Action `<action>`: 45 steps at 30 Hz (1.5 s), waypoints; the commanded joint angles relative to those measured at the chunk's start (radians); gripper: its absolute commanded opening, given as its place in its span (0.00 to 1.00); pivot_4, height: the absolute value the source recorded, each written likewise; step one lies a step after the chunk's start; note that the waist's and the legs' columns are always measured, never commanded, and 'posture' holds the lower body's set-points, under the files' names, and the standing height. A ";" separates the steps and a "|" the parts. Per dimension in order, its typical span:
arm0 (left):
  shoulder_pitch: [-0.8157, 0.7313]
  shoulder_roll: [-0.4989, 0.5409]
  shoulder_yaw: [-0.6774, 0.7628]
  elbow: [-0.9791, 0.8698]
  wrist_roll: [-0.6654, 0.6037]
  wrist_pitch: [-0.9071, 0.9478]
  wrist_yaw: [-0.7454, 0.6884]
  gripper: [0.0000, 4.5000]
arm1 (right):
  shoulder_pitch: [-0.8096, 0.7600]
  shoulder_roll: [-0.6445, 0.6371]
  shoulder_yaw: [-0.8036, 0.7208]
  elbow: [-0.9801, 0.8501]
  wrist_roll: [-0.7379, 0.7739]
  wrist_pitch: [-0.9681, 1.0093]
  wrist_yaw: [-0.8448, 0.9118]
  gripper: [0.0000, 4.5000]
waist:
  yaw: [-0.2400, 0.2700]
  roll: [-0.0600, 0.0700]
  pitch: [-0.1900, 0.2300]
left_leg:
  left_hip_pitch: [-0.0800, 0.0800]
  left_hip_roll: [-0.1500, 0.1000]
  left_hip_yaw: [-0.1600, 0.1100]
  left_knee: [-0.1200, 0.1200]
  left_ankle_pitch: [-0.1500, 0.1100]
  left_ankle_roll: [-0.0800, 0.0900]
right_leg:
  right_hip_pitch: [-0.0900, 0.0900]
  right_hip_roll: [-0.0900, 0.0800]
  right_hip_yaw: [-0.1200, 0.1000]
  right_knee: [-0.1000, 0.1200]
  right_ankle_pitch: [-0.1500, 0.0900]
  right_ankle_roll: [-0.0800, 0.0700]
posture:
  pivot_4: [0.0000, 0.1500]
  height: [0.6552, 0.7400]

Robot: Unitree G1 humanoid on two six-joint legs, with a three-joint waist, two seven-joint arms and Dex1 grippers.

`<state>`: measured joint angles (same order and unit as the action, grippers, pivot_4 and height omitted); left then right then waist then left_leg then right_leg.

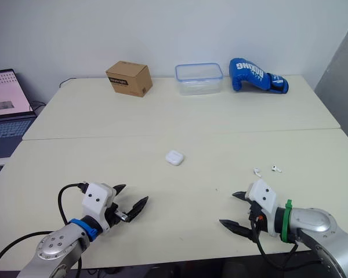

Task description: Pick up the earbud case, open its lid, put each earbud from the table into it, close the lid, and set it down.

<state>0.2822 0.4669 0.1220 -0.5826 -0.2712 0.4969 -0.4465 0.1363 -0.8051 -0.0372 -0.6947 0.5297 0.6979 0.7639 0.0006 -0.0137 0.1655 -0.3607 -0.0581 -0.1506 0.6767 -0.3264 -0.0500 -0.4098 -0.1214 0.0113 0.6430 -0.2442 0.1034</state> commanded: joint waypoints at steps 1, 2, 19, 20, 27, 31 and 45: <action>0.004 0.011 0.015 -0.013 -0.009 -0.006 -0.012 0.99 | -0.015 -0.007 -0.027 -0.022 0.013 -0.007 0.003 1.00 | 0.000 0.000 0.000 | 0.000 0.000 0.000 0.000 0.000 0.000 | 0.000 0.000 0.000 0.000 0.000 0.000 | 1.00 0.89; 0.002 0.021 0.016 -0.011 -0.009 0.010 -0.015 0.99 | -0.017 -0.006 -0.029 -0.025 0.014 -0.007 0.001 1.00 | 0.000 0.000 0.000 | 0.000 0.000 0.000 0.000 0.000 0.000 | 0.000 0.000 0.000 0.000 0.000 0.000 | 1.00 0.89; -0.311 -0.006 -0.051 0.124 -0.050 0.105 -0.022 0.99 | -0.178 -0.005 -0.098 -0.005 0.066 -0.024 0.021 1.00 | 0.000 0.000 0.000 | 0.001 0.000 -0.001 0.001 0.000 0.000 | 0.002 0.000 -0.001 0.000 0.000 0.000 | 1.00 0.89; -0.332 -0.014 -0.067 0.146 -0.039 0.097 -0.020 0.99 | -0.193 -0.004 -0.098 -0.004 0.067 -0.023 0.017 1.00 | 0.000 0.000 0.000 | 0.001 0.000 -0.001 0.001 0.000 -0.001 | 0.002 0.000 -0.001 0.000 0.000 0.000 | 1.00 0.89; -0.446 -0.062 -0.153 0.274 0.008 0.033 -0.029 0.99 | -0.264 -0.003 -0.097 0.013 0.060 -0.034 0.017 1.00 | 0.000 -0.001 0.000 | 0.000 0.000 -0.001 0.001 0.002 -0.004 | 0.001 0.000 -0.001 0.000 0.000 0.000 | 1.00 0.89; -0.508 -0.059 -0.154 0.293 -0.007 0.107 -0.027 0.99 | -0.253 -0.003 -0.095 0.016 0.047 -0.054 0.026 1.00 | -0.001 -0.001 0.000 | 0.000 0.000 -0.001 0.001 0.002 -0.004 | 0.000 0.000 -0.001 0.000 0.000 0.000 | 1.00 0.89; -0.763 -0.040 -0.230 0.421 0.024 0.397 -0.021 0.99 | -0.202 0.042 -0.054 0.008 -0.013 -0.135 -0.008 1.00 | -0.003 -0.001 0.000 | 0.000 -0.001 -0.001 0.001 0.002 -0.004 | 0.000 0.000 -0.001 0.000 0.000 0.000 | 1.00 0.89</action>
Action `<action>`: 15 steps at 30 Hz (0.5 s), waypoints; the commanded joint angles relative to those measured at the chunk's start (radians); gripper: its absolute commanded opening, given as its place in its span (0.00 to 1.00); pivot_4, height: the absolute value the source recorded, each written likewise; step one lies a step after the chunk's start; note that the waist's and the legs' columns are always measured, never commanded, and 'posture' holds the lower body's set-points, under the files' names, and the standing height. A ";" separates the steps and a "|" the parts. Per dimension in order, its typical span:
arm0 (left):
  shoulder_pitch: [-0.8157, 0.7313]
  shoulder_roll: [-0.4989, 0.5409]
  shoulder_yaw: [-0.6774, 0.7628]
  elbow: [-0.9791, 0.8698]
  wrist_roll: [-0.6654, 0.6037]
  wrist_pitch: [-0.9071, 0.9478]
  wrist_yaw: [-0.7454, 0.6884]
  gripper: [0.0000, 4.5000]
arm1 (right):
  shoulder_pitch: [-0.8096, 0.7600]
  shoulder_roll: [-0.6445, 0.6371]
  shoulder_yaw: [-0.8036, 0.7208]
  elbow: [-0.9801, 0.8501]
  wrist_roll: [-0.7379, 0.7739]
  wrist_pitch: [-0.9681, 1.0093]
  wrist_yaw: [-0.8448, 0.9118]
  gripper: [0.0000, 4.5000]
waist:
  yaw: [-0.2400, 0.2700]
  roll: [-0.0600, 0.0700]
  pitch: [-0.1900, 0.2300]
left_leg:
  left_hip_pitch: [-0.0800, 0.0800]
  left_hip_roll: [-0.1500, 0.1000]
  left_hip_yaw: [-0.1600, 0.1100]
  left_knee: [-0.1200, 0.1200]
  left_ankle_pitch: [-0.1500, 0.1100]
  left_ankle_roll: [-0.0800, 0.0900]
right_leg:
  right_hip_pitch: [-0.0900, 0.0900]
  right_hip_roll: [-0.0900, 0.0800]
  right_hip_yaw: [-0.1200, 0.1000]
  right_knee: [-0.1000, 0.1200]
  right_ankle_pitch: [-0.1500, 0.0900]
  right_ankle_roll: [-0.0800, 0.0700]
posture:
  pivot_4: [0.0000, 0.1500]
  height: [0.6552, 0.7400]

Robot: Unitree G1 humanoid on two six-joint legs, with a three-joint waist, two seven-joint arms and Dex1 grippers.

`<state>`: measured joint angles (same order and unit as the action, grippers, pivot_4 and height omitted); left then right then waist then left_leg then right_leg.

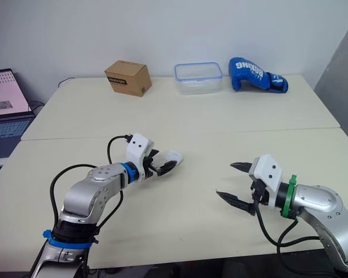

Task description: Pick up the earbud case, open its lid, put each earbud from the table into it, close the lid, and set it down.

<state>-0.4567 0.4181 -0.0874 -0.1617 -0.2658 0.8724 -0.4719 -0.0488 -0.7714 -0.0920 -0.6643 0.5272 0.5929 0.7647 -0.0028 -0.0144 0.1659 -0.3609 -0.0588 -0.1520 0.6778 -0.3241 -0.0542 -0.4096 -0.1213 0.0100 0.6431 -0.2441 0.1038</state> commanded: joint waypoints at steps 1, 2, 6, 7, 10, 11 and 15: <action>-0.029 0.006 -0.032 0.011 0.025 0.021 0.005 0.99 | -0.024 0.011 0.000 -0.015 -0.013 -0.034 -0.011 1.00 | 0.000 0.000 0.000 | 0.000 0.000 0.000 0.000 0.000 0.000 | 0.000 0.000 0.000 0.000 0.000 0.000 | 1.00 0.89; -0.030 0.004 -0.041 0.021 0.030 0.018 0.004 0.99 | -0.031 0.012 -0.001 -0.010 -0.016 -0.035 -0.014 1.00 | 0.000 0.000 0.000 | 0.000 0.000 0.000 0.000 0.000 0.000 | 0.000 0.000 0.000 0.000 0.000 0.000 | 1.00 0.89; -0.034 -0.011 -0.065 0.067 0.055 -0.010 0.013 0.99 | -0.050 0.012 -0.001 -0.001 -0.016 -0.035 -0.013 1.00 | 0.000 0.000 0.000 | 0.000 0.000 0.000 0.000 0.000 0.000 | 0.000 0.000 0.000 0.000 0.000 0.000 | 1.00 0.89; -0.035 -0.016 -0.067 0.079 0.059 -0.018 0.015 0.99 | -0.054 0.013 0.000 -0.001 -0.016 -0.032 -0.015 1.00 | 0.001 0.000 0.000 | 0.000 0.000 0.000 0.000 0.000 0.000 | 0.000 0.000 0.000 0.000 0.000 0.000 | 1.00 0.89; -0.044 -0.031 -0.073 0.113 0.077 -0.041 0.026 0.99 | -0.065 0.017 0.004 -0.002 -0.017 -0.026 -0.020 1.00 | 0.001 0.000 0.000 | 0.000 0.000 0.000 0.000 0.000 0.000 | 0.000 0.000 0.000 0.000 0.000 0.000 | 1.00 0.89; -0.050 -0.040 -0.074 0.125 0.082 -0.046 0.032 0.99 | -0.069 0.017 0.004 0.000 -0.017 -0.025 -0.020 1.00 | 0.001 0.000 0.000 | 0.000 0.000 0.000 0.000 0.000 0.000 | 0.000 0.000 0.000 0.000 0.000 0.000 | 1.00 0.89; -0.074 -0.065 -0.084 0.169 0.104 -0.070 0.039 0.99 | -0.083 0.020 0.010 0.008 -0.022 -0.021 -0.023 1.00 | 0.002 0.000 0.000 | 0.000 0.000 0.000 0.001 0.000 0.000 | 0.000 0.000 0.000 0.001 0.000 0.000 | 1.00 0.89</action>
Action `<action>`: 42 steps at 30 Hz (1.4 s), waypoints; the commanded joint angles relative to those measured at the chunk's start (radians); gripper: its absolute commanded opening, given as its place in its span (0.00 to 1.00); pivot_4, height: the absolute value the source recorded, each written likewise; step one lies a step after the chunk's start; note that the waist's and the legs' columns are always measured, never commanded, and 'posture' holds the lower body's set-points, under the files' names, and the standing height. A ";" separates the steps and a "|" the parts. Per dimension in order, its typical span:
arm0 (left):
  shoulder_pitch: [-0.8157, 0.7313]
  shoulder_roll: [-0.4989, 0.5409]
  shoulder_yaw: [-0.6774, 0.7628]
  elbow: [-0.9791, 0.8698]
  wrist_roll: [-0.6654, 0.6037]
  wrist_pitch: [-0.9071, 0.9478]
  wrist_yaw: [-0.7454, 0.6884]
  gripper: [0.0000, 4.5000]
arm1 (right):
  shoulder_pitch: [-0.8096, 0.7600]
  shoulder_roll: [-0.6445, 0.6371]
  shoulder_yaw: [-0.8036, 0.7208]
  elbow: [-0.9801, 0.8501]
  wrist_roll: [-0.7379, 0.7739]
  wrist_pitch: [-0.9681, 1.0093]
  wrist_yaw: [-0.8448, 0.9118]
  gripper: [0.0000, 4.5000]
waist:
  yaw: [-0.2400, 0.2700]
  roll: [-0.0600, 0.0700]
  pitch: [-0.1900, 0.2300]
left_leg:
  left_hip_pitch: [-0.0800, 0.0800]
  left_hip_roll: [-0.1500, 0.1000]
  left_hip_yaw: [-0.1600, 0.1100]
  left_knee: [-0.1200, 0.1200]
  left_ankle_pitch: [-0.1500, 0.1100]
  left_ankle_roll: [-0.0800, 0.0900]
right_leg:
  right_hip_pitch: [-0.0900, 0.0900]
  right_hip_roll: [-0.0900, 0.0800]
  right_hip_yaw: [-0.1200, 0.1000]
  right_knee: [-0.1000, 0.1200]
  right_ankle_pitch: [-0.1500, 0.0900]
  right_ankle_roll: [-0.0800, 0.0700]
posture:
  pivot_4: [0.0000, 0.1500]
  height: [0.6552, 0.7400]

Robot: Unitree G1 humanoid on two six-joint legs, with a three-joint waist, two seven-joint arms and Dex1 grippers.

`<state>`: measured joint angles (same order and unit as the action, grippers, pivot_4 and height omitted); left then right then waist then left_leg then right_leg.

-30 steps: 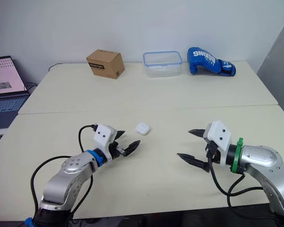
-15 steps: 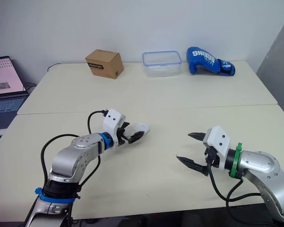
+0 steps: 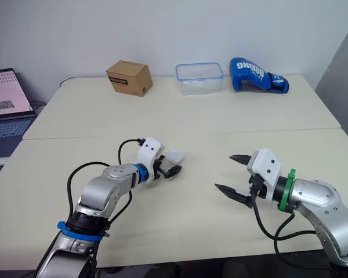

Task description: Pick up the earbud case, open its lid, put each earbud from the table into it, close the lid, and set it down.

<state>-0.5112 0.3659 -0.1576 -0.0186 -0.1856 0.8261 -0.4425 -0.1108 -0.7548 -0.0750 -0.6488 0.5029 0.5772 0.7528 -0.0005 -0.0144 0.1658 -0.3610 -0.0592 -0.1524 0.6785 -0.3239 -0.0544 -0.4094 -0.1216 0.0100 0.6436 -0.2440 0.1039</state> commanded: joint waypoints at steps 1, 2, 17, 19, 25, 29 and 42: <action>-0.025 -0.019 -0.015 0.035 0.027 -0.027 0.009 0.99 | -0.023 0.005 -0.006 -0.002 0.000 -0.005 -0.013 1.00 | 0.000 0.000 0.000 | 0.000 0.000 0.000 0.000 0.000 0.000 | 0.000 0.000 0.000 0.000 0.000 0.000 | 1.00 0.89; -0.030 -0.024 -0.018 0.042 0.031 -0.031 0.008 0.99 | -0.026 0.005 -0.005 0.002 -0.001 -0.005 -0.013 1.00 | 0.000 0.000 0.000 | 0.000 0.000 0.000 0.000 0.000 0.000 | 0.000 0.000 0.000 0.000 0.000 0.000 | 1.00 0.89; -0.041 -0.041 -0.041 0.050 0.059 -0.019 -0.025 0.61 | -0.009 0.010 0.006 0.012 -0.015 0.005 -0.035 1.00 | 0.000 0.000 0.000 | 0.000 0.000 0.000 0.000 0.000 0.000 | 0.000 0.000 0.000 0.000 0.000 0.000 | 1.00 0.89; -0.040 -0.046 -0.044 0.049 0.058 -0.018 -0.027 0.61 | -0.003 0.008 0.004 0.013 -0.015 0.005 -0.035 1.00 | 0.000 0.000 0.000 | 0.000 0.000 0.000 0.000 0.000 0.000 | 0.000 0.000 0.000 0.000 0.000 0.000 | 1.00 0.89; -0.039 -0.048 -0.050 0.051 0.064 -0.021 -0.031 0.61 | 0.013 0.003 0.000 0.010 -0.015 0.004 -0.031 1.00 | 0.001 0.000 0.000 | 0.000 0.000 0.000 0.000 0.000 0.000 | 0.000 0.000 0.000 0.000 0.000 0.000 | 1.00 0.89; -0.037 -0.045 -0.055 0.052 0.077 -0.026 -0.028 0.61 | 0.015 0.001 -0.001 0.011 -0.015 0.003 -0.029 1.00 | 0.001 0.000 0.000 | 0.000 0.000 0.000 0.000 0.000 0.000 | 0.000 0.000 0.000 0.000 0.000 0.000 | 1.00 0.89; 0.036 0.162 0.020 -0.169 0.044 -0.207 -0.198 0.61 | -0.119 0.031 -0.043 0.062 0.136 0.114 -0.022 1.00 | -0.007 0.000 0.000 | -0.001 0.000 0.000 0.000 0.000 0.000 | -0.002 0.000 0.000 0.000 0.000 0.000 | 1.00 0.89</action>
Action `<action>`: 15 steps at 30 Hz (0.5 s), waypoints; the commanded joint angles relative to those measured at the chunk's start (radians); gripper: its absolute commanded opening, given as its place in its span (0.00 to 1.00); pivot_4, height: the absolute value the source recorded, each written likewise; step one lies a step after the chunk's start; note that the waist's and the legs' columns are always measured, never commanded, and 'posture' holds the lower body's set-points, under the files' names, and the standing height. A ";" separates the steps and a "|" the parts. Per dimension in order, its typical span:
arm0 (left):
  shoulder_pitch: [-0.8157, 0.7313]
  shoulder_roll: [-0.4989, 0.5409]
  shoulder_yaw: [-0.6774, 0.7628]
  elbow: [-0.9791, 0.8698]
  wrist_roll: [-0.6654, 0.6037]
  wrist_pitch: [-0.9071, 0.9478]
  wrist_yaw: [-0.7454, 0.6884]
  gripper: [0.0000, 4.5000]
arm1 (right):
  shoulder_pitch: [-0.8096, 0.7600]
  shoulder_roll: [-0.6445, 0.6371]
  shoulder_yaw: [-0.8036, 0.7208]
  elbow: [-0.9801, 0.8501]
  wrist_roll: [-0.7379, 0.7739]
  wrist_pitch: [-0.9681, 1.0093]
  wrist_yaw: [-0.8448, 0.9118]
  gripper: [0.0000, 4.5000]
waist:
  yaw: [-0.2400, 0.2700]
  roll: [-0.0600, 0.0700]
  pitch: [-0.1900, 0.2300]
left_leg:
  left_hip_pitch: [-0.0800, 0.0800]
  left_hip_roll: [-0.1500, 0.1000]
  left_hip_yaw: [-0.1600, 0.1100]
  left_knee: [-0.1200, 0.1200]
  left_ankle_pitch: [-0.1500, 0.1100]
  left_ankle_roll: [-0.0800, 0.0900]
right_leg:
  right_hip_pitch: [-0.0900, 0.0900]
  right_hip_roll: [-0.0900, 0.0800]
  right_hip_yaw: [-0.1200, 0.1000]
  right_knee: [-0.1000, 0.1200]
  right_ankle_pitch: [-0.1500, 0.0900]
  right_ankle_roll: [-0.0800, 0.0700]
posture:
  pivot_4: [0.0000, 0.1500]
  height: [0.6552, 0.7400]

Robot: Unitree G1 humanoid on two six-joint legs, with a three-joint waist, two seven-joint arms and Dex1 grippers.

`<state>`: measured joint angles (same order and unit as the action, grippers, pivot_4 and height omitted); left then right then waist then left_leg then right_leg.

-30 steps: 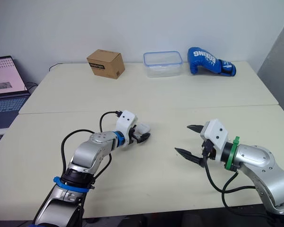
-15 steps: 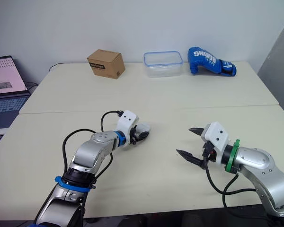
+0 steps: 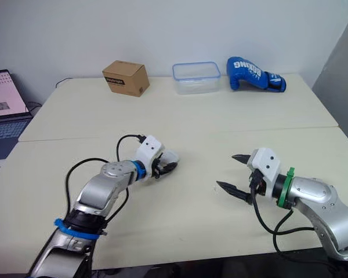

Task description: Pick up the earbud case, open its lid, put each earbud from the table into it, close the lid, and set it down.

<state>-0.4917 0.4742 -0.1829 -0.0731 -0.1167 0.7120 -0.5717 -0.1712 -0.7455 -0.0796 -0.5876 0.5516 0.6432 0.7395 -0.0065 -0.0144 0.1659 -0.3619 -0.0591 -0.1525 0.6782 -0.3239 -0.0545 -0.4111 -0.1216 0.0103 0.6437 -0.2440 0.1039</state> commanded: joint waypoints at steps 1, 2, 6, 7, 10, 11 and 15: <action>0.025 0.074 0.051 -0.134 -0.024 -0.131 -0.087 0.61 | -0.082 0.030 -0.044 0.017 0.111 0.071 -0.013 1.00 | -0.002 0.000 0.000 | 0.000 0.000 0.000 0.000 0.000 0.000 | 0.000 0.000 0.000 0.000 0.000 0.000 | 1.00 0.89; 0.035 0.095 0.060 -0.151 -0.021 -0.185 -0.105 0.61 | -0.108 0.042 -0.051 0.035 0.147 0.108 -0.022 1.00 | -0.001 0.000 0.000 | 0.000 0.000 0.000 0.000 0.000 0.000 | 0.000 0.000 0.000 0.000 0.000 0.000 | 1.00 0.89; 0.064 0.129 0.095 -0.163 -0.025 -0.407 -0.160 0.61 | -0.195 0.064 -0.058 0.119 0.244 0.225 -0.034 1.00 | 0.006 0.000 0.000 | -0.001 0.000 0.000 0.000 0.000 0.000 | 0.000 0.000 0.000 -0.001 0.000 0.000 | 1.00 0.89; 0.067 0.139 0.100 -0.162 -0.020 -0.450 -0.172 0.61 | -0.220 0.064 -0.051 0.137 0.271 0.267 -0.031 1.00 | 0.007 0.000 0.000 | -0.001 0.000 0.000 0.000 0.000 0.000 | 0.000 -0.001 0.000 -0.001 0.000 0.000 | 1.00 0.89; 0.064 0.157 0.096 -0.146 0.002 -0.572 -0.202 0.61 | -0.293 0.061 -0.046 0.195 0.344 0.393 -0.035 1.00 | 0.005 0.000 0.000 | -0.001 0.000 0.000 0.000 0.000 0.000 | 0.000 -0.001 0.000 -0.001 0.000 0.000 | 1.00 0.89; 0.063 0.162 0.092 -0.140 0.011 -0.612 -0.209 0.61 | -0.320 0.064 -0.046 0.217 0.365 0.437 -0.047 1.00 | 0.005 0.000 0.000 | -0.001 0.000 0.000 0.000 0.000 0.000 | 0.000 -0.001 0.000 -0.001 0.000 0.000 | 1.00 0.89; 0.051 0.177 0.053 -0.119 0.049 -0.759 -0.257 0.61 | -0.430 0.092 -0.066 0.313 0.464 0.608 -0.095 1.00 | 0.003 0.000 0.000 | -0.001 0.000 0.001 0.000 0.000 0.000 | 0.000 -0.001 0.000 0.000 0.000 0.000 | 1.00 0.89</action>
<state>-0.4209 0.6421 -0.1255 -0.1807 -0.0797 0.0279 -0.8065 -0.5663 -0.6595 -0.1142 -0.2872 0.9561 1.1926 0.6615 -0.0031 -0.0143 0.1662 -0.3627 -0.0592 -0.1517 0.6781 -0.3239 -0.0543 -0.4115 -0.1221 0.0104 0.6433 -0.2438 0.1034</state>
